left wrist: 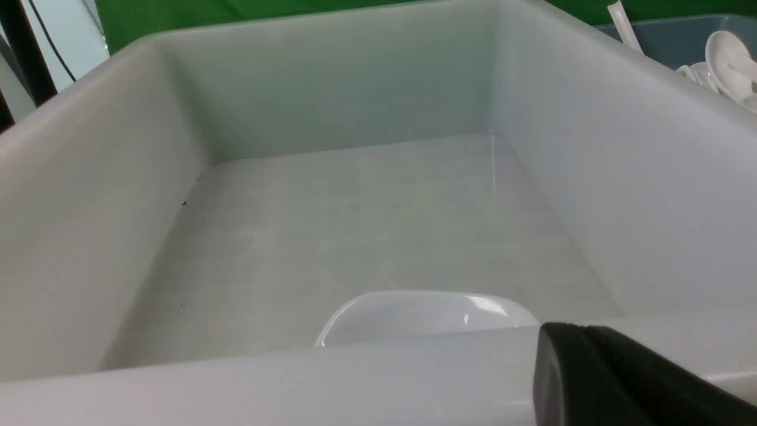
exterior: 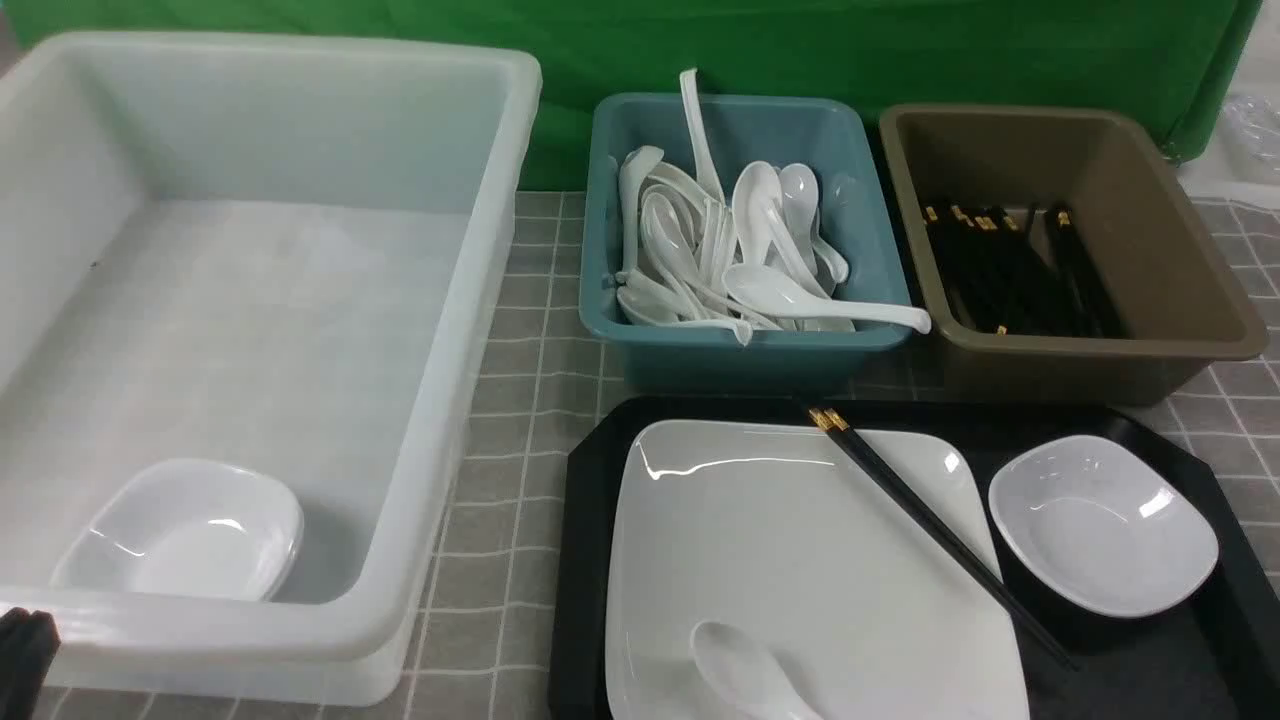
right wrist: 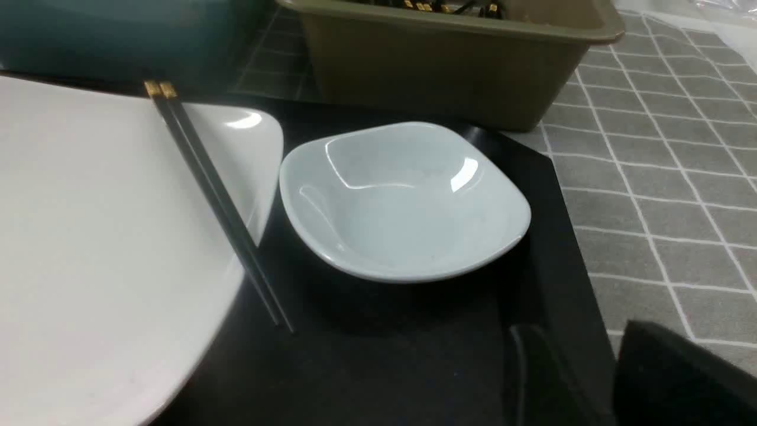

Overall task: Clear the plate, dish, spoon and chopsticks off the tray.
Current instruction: Use the right arm to grab a pair of chopsticks from the plate

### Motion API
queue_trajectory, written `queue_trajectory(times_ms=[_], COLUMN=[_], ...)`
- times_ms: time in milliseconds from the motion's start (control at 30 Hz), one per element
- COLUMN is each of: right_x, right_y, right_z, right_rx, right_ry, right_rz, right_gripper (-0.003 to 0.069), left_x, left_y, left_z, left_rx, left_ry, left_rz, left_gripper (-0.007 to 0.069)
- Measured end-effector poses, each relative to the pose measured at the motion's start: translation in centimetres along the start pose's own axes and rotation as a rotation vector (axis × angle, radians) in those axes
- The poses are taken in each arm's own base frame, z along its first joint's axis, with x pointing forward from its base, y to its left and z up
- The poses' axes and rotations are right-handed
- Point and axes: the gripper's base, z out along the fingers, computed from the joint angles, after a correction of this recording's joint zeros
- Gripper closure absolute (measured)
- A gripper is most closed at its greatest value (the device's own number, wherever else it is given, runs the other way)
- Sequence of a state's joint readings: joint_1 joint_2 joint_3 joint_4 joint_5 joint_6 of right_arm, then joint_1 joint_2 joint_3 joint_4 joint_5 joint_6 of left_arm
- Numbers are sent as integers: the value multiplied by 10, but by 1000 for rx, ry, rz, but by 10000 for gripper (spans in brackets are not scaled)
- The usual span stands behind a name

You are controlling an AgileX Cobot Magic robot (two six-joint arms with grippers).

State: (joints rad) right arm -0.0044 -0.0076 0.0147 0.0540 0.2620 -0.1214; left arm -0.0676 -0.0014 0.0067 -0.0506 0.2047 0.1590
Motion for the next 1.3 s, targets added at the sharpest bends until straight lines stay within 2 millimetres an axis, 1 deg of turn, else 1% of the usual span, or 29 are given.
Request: queue_trajectory(times_ms=[733,800,833,867,900,933,1000,1067,1100,1167,1200,1233,1267,1300], right_x=[0,0,0,0,0,0,0,0,0,0,0,0,0,0], right_y=[0,0,0,0,0,0,0,0,0,0,0,0,0,0], right_z=[0,0,0,0,0,0,0,0,0,0,0,0,0,0], right_rx=[0,0,0,0,0,0,0,0,0,0,0,0,0,0], right_ry=[0,0,0,0,0,0,0,0,0,0,0,0,0,0], right_rz=[0,0,0,0,0,0,0,0,0,0,0,0,0,0], right_gripper=[418,418,418,418,418,418,418,418,418,418,418,418,418,418], left_x=[0,-4,-8,-13,-14,-21,-30,-36,-38,-39,-41,-48,-54,-65], left_y=[0,1,1,2,2,4,8,12,14,14,12,9,8,7], left_z=[0,0,0,-1,-1,-3,-5,-8,-9,-10,-10,-11,-11,-13], left_rx=[0,-7,-9,-10,-11,-9,-3,1,3,14,39,69,80,93], left_ry=[-2,-45,-86,-149,-160,-239,-350,-437,-470,-481,-446,-385,-339,-300], left_rz=[-1,-5,-39,-128,-137,-286,-525,-661,-697,-742,-781,-781,-746,-709], left_gripper=[604,604,604,604,604,604,604,604,604,604,604,604,604,604])
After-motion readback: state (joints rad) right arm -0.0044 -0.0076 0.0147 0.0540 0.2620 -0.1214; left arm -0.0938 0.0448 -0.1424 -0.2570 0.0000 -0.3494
